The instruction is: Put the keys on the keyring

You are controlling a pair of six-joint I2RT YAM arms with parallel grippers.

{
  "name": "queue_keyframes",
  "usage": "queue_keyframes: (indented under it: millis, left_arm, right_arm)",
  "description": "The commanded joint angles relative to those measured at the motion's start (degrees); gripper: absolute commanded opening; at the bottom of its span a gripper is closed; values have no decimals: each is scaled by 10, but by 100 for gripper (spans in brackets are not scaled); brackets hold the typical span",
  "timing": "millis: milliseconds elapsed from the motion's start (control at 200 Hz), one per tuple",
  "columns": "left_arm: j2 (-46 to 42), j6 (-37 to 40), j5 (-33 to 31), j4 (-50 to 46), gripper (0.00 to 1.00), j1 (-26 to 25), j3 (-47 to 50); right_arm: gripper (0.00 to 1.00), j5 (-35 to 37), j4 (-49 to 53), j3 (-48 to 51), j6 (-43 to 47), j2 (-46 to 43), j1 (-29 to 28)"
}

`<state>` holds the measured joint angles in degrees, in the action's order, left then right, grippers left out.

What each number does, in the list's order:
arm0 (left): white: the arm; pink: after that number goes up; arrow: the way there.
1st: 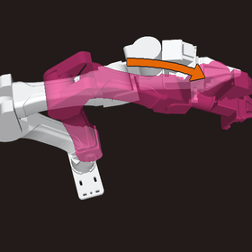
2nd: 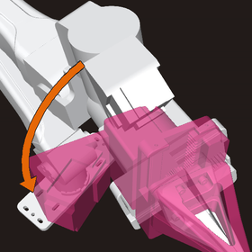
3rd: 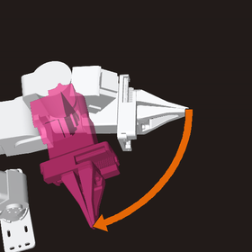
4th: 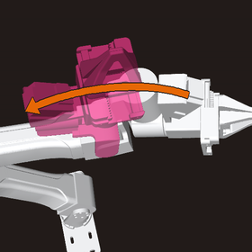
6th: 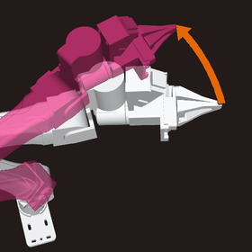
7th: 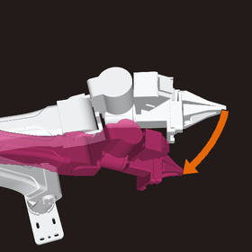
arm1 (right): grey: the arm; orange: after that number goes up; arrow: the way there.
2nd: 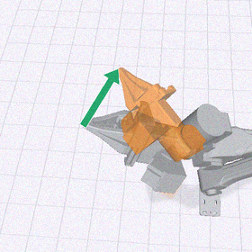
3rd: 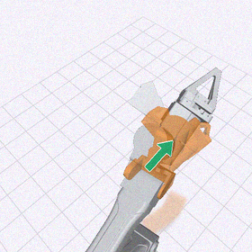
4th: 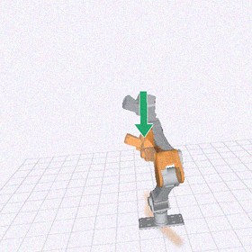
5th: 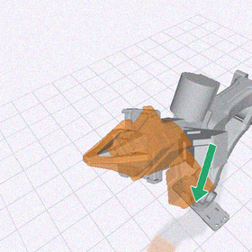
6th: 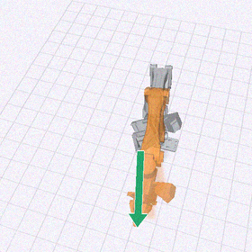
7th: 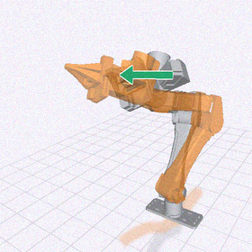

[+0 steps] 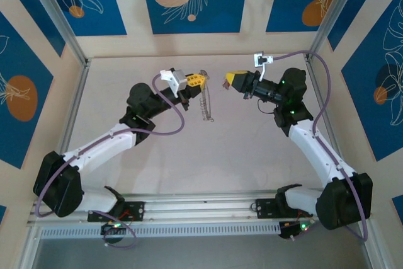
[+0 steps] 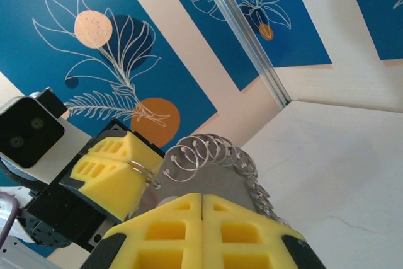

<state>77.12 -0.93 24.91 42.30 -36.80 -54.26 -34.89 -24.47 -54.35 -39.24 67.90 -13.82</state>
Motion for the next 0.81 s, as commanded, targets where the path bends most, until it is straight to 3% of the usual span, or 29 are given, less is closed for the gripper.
queue_keyframes:
  millis: [0,800]
  left_arm:
    - [7,9,-8,19,0,-10,-31]
    - [33,-94,61,66,0,-11,-59]
  right_arm:
    - [0,12,-52,11,0,-23,-10]
    - [0,59,-87,12,55,-15,-68]
